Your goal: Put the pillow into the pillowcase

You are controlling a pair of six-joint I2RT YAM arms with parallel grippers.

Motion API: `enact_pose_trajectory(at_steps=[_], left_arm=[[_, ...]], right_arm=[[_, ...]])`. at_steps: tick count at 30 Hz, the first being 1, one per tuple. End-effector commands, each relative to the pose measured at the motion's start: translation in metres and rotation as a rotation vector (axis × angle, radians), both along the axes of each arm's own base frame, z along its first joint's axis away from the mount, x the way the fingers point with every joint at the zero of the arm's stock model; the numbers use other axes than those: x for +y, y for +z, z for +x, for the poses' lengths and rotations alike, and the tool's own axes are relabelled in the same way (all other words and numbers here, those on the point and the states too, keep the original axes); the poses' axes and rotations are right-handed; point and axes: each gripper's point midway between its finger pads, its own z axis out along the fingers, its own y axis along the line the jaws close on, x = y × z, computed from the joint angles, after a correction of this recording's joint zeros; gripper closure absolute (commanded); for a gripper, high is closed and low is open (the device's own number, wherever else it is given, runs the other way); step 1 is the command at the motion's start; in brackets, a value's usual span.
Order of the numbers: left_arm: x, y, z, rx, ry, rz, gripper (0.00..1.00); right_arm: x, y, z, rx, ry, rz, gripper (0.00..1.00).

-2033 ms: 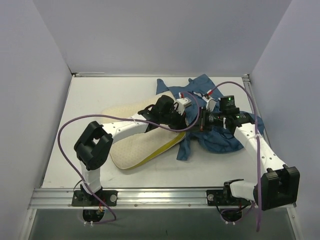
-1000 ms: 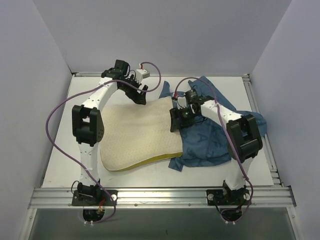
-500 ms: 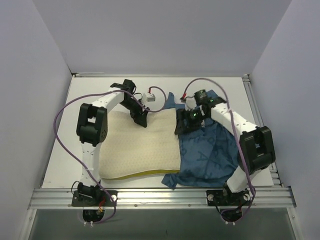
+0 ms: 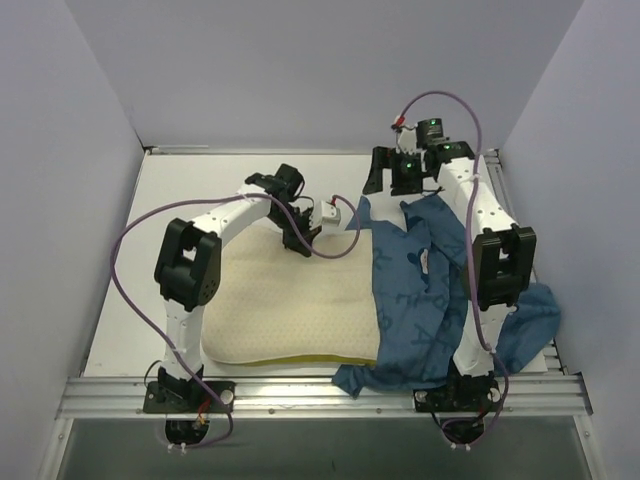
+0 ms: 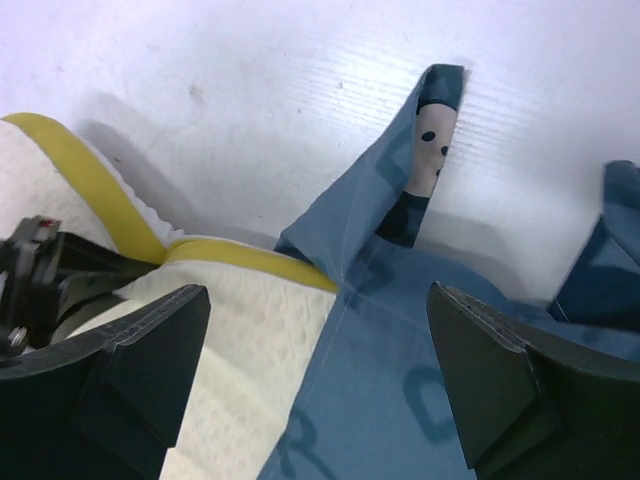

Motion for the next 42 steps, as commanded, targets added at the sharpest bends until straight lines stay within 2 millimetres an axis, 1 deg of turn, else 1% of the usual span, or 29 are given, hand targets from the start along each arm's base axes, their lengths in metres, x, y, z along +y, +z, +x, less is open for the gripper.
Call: enact_pose_trajectory(at_steps=[1,3,6,7,11,12,13,14,15,16,18,19,20,21,22,26,27,29,30,31,33,34,36,37,38,39,40,41,42], left_arm=[[-0.006,0.025,0.0,-0.103,-0.047,-0.039,1.0],[-0.007,0.029,0.003,-0.13,-0.043,-0.041,1.0],[-0.011,0.04,0.007,-0.158,-0.034,-0.056,1.0],[-0.011,0.043,0.008,-0.162,-0.029,-0.06,1.0],[-0.017,0.052,0.008,-0.184,-0.035,-0.077,1.0],[-0.02,0.054,0.008,-0.19,-0.037,-0.085,1.0],[-0.024,0.058,0.006,-0.198,-0.048,-0.091,1.0],[-0.027,0.061,0.004,-0.202,-0.055,-0.102,1.0],[-0.031,0.063,0.003,-0.21,-0.065,-0.111,1.0],[-0.035,0.069,0.0,-0.222,-0.076,-0.123,1.0],[-0.049,0.074,-0.009,-0.242,-0.118,-0.141,1.0],[-0.053,0.08,-0.012,-0.261,-0.133,-0.153,1.0],[-0.063,0.082,-0.02,-0.271,-0.161,-0.163,1.0],[-0.07,0.089,-0.019,-0.297,-0.169,-0.183,1.0],[-0.077,0.093,-0.022,-0.3,-0.167,-0.201,1.0],[-0.104,0.128,-0.025,-0.359,-0.137,-0.312,1.0],[-0.112,0.137,-0.022,-0.385,-0.13,-0.348,1.0],[-0.119,0.149,-0.031,-0.378,-0.116,-0.388,1.0],[-0.123,0.157,-0.032,-0.4,-0.116,-0.416,1.0],[-0.122,0.154,-0.041,-0.396,-0.113,-0.416,1.0],[-0.12,0.155,-0.042,-0.417,-0.098,-0.426,1.0],[-0.111,0.147,-0.041,-0.393,-0.055,-0.409,1.0],[-0.098,0.144,-0.03,-0.361,0.023,-0.405,1.0],[-0.089,0.141,-0.024,-0.303,0.103,-0.405,1.0],[-0.065,0.13,-0.002,-0.276,0.209,-0.379,1.0],[-0.054,0.129,0.015,-0.273,0.283,-0.385,1.0],[-0.041,0.12,0.028,-0.222,0.393,-0.376,1.0],[-0.022,0.11,0.045,-0.203,0.486,-0.36,1.0],[0.01,0.109,0.079,-0.235,0.624,-0.358,1.0]], right_arm=[[0.006,-0.042,-0.006,0.101,0.023,-0.108,0.05],[0.004,-0.065,-0.01,0.159,0.038,-0.129,0.07],[0.003,-0.083,-0.022,0.239,0.069,-0.142,0.1],[0.007,-0.085,-0.031,0.282,0.092,-0.12,0.11],[0.023,-0.088,-0.051,0.36,0.17,-0.08,0.18],[0.027,-0.091,-0.052,0.361,0.201,-0.08,0.22],[0.032,-0.09,-0.055,0.367,0.222,-0.072,0.38],[0.039,-0.089,-0.055,0.375,0.234,-0.045,0.46],[0.043,-0.086,-0.054,0.37,0.239,-0.031,0.53],[0.048,-0.077,-0.049,0.346,0.248,-0.008,0.68],[0.062,-0.062,-0.049,0.329,0.276,0.054,0.74],[0.067,-0.053,-0.047,0.307,0.29,0.073,0.84],[0.072,-0.047,-0.048,0.317,0.278,0.095,0.88],[0.081,-0.038,-0.052,0.306,0.299,0.114,0.92],[0.084,-0.034,-0.053,0.297,0.306,0.116,0.99],[0.105,-0.015,-0.06,0.284,0.323,0.153,1.0],[0.109,-0.008,-0.062,0.304,0.294,0.179,1.0],[0.124,0.008,-0.059,0.276,0.294,0.239,1.0],[0.129,0.021,-0.058,0.256,0.284,0.267,1.0],[0.139,0.032,-0.051,0.231,0.262,0.311,1.0],[0.146,0.048,-0.041,0.192,0.228,0.352,1.0],[0.15,0.058,-0.028,0.158,0.198,0.385,1.0],[0.154,0.061,-0.011,0.106,0.167,0.387,1.0],[0.155,0.077,0.002,0.031,0.162,0.396,1.0],[0.156,0.082,0.012,0.0,0.148,0.397,1.0],[0.157,0.078,0.025,-0.02,0.13,0.392,1.0],[0.159,0.096,0.036,-0.086,0.131,0.407,1.0],[0.16,0.101,0.043,-0.116,0.131,0.407,1.0],[0.161,0.1,0.048,-0.14,0.132,0.398,1.0]])
